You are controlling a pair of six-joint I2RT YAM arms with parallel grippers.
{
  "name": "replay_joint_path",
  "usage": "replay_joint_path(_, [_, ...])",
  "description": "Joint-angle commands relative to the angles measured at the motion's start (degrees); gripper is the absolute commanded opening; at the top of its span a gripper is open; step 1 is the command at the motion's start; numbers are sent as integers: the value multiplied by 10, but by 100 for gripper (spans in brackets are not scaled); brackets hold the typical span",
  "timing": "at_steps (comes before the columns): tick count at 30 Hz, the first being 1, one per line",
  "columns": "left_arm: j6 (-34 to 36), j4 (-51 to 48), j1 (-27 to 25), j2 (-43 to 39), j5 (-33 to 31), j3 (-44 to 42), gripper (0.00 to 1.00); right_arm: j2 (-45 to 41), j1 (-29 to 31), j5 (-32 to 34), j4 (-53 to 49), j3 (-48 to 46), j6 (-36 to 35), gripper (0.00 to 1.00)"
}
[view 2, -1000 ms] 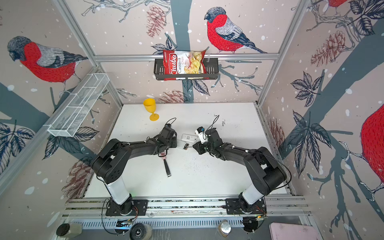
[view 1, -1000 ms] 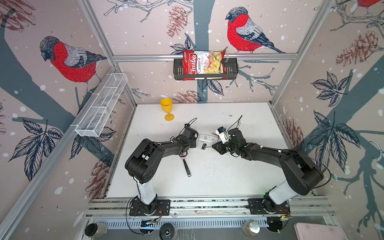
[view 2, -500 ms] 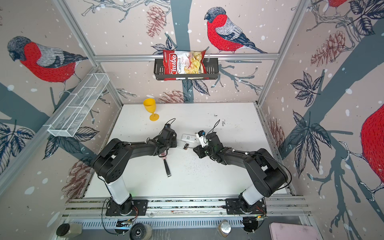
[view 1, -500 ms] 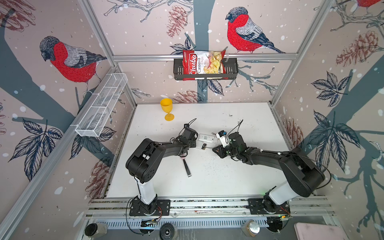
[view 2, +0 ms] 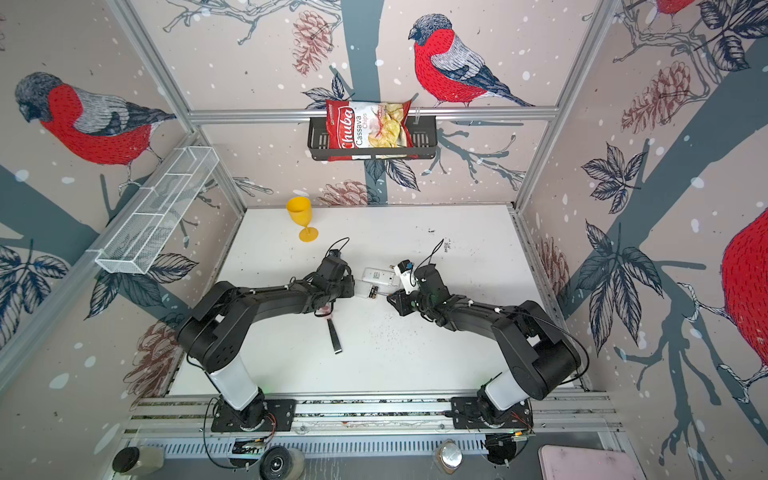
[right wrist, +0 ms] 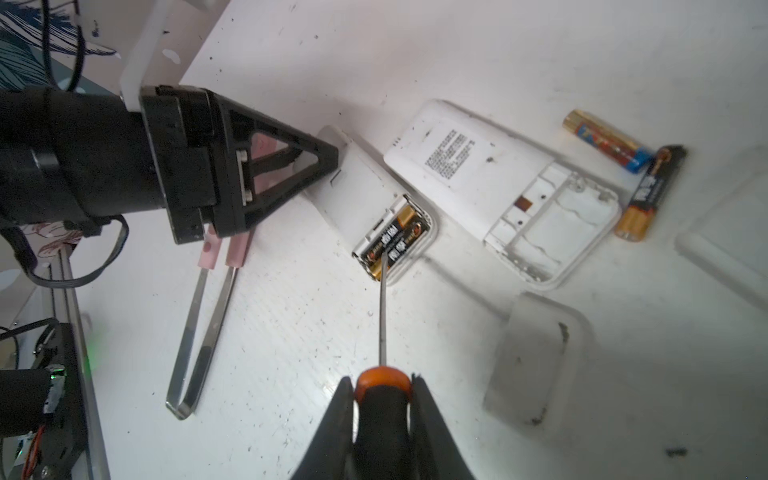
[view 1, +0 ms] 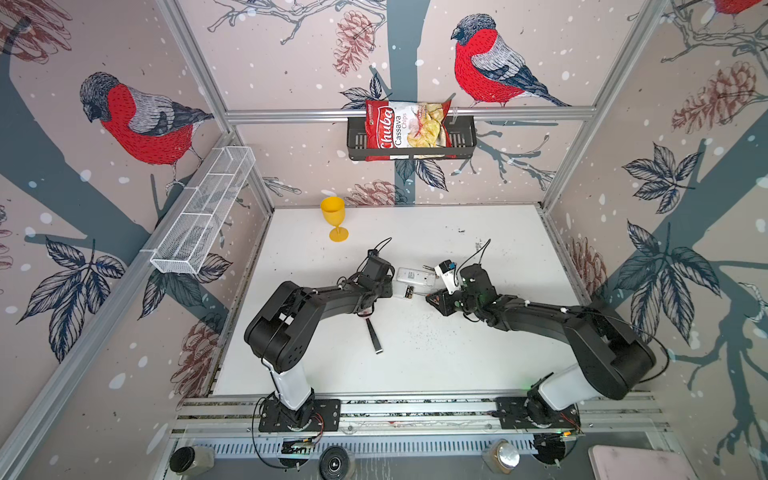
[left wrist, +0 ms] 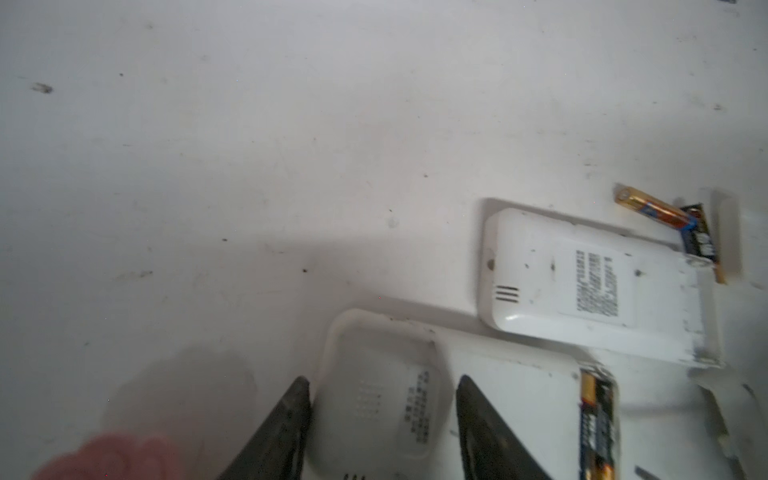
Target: Unload the batteries from the remote control
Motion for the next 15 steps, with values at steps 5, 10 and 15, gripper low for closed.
replay_joint_path(5, [-18, -20, 8, -39, -3, 2, 91, -36, -28, -48, -12, 0, 1, 0])
replay_joint_path(10, [-41, 46, 17, -145, 19, -66, 96, -75, -62, -145, 65, -41, 25, 0])
replay_joint_path(15, [-54, 106, 18, -264, 19, -138, 97, -100, -64, -208, 131, -57, 39, 0])
